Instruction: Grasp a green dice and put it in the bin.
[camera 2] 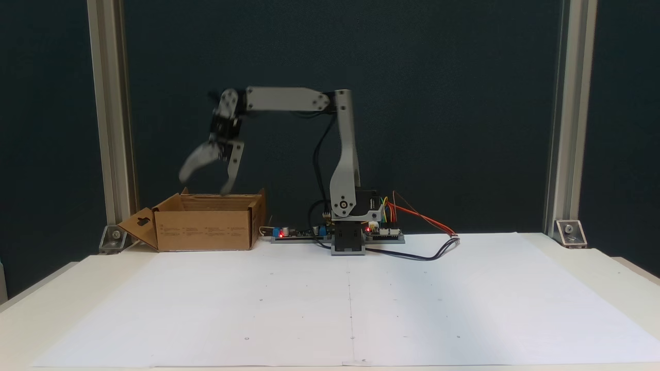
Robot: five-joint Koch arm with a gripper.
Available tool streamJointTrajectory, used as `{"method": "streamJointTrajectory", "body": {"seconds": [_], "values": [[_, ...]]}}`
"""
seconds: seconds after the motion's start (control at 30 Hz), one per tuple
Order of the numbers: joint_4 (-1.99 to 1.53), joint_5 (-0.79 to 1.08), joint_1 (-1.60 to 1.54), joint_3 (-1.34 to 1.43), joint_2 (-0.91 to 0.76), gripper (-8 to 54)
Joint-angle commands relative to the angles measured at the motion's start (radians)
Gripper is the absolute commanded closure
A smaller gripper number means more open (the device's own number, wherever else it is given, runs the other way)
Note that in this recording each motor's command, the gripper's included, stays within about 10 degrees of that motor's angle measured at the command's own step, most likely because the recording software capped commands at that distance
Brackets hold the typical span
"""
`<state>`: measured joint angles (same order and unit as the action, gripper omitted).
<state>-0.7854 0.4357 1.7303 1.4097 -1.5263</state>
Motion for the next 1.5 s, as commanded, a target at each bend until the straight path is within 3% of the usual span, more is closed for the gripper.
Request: {"method": "streamJointTrajectory", "body": {"seconds": [0.0,0.17,0.53,0.83,1.3,1.47], "values": [[0.008,-0.141,-0.095,-0.084,-0.107,1.3],[0.008,-0.284,-0.385,-0.083,-0.222,1.2],[0.009,-0.39,-1.182,-0.012,-0.249,0.3],[0.241,-0.397,-1.697,0.374,-0.491,0.6],[0.824,-0.396,-1.724,0.801,-0.825,-0.4],[1.035,-0.396,-1.695,0.948,-0.847,-0.9]]}}
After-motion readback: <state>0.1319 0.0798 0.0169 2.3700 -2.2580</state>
